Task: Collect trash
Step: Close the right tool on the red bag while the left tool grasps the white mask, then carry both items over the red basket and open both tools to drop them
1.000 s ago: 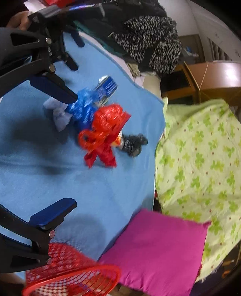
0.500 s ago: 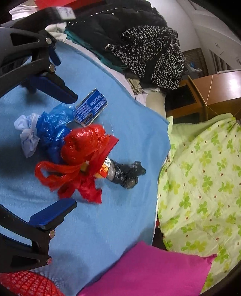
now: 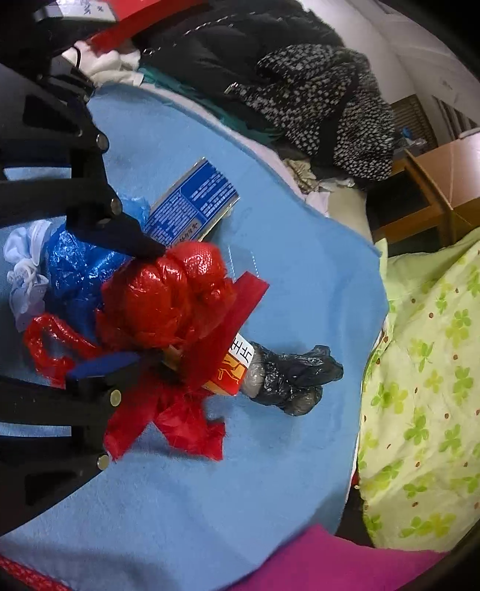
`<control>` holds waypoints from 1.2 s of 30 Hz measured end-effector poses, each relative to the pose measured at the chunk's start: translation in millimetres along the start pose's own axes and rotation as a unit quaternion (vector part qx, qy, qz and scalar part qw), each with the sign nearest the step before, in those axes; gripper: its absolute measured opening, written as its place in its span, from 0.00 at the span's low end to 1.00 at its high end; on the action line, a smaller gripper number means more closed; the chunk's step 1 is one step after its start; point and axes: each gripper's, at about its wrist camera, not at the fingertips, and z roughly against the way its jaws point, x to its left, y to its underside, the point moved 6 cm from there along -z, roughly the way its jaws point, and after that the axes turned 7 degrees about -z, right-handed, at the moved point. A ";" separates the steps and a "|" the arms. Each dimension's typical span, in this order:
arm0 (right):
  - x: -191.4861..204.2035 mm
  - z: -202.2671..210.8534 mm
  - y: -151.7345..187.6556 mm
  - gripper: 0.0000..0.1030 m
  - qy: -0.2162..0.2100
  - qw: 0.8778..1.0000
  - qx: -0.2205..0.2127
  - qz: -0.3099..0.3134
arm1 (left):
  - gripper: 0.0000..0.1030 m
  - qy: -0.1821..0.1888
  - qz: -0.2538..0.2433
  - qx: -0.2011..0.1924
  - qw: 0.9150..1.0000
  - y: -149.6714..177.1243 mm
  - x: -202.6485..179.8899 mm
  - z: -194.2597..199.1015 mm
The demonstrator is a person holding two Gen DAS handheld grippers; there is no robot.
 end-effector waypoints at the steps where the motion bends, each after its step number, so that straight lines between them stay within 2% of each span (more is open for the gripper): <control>1: -0.9 4.1 0.2 0.48 -0.003 1.000 -0.005 -0.001 | 0.97 0.012 -0.003 -0.001 1.000 -0.5 -4.5 0.1; 7: -14.5 45.8 -1.3 0.48 -0.018 0.998 -0.049 -0.033 | 0.81 0.055 -0.015 0.004 0.998 -4.9 -25.9 -8.3; 8: -19.8 56.2 0.4 0.48 -0.018 0.997 -0.060 -0.040 | 0.74 0.066 -0.016 0.006 0.998 -6.1 -30.9 -11.2; 10: -29.7 70.5 2.4 0.48 -0.017 0.995 -0.077 -0.055 | 0.66 0.079 -0.017 0.011 0.997 -7.5 -37.3 -16.5; 13: -44.7 92.7 3.2 0.48 -0.018 0.992 -0.101 -0.076 | 0.63 0.082 -0.002 0.030 0.996 -8.1 -39.7 -31.1; 16: -55.6 108.3 4.1 0.48 -0.009 0.989 -0.120 -0.084 | 0.40 0.106 0.025 0.049 0.993 -6.4 -41.8 -46.1; 18: -61.3 117.0 6.6 0.48 -0.005 0.988 -0.129 -0.086 | 0.33 0.105 0.032 0.054 0.992 -3.4 -42.2 -52.0; 20: -66.3 127.2 9.9 0.48 0.003 0.987 -0.140 -0.084 | 0.25 0.103 0.025 0.043 0.993 -4.1 -43.6 -50.7; 26: -83.0 167.4 21.4 0.48 0.008 0.979 -0.187 -0.084 | 0.21 0.123 0.010 0.015 0.992 2.6 -60.3 -29.0; 30: -95.8 211.4 26.5 0.48 0.013 0.968 -0.236 -0.088 | 0.21 0.125 -0.012 -0.009 0.992 0.8 -74.2 2.6; 33: -115.1 254.6 33.7 0.48 0.020 0.954 -0.281 -0.106 | 0.21 0.147 -0.021 -0.030 0.988 -15.0 -102.6 32.7; 36: -148.5 297.8 48.4 0.48 0.021 0.933 -0.325 -0.154 | 0.21 0.144 -0.067 -0.056 0.986 -51.0 -141.7 50.7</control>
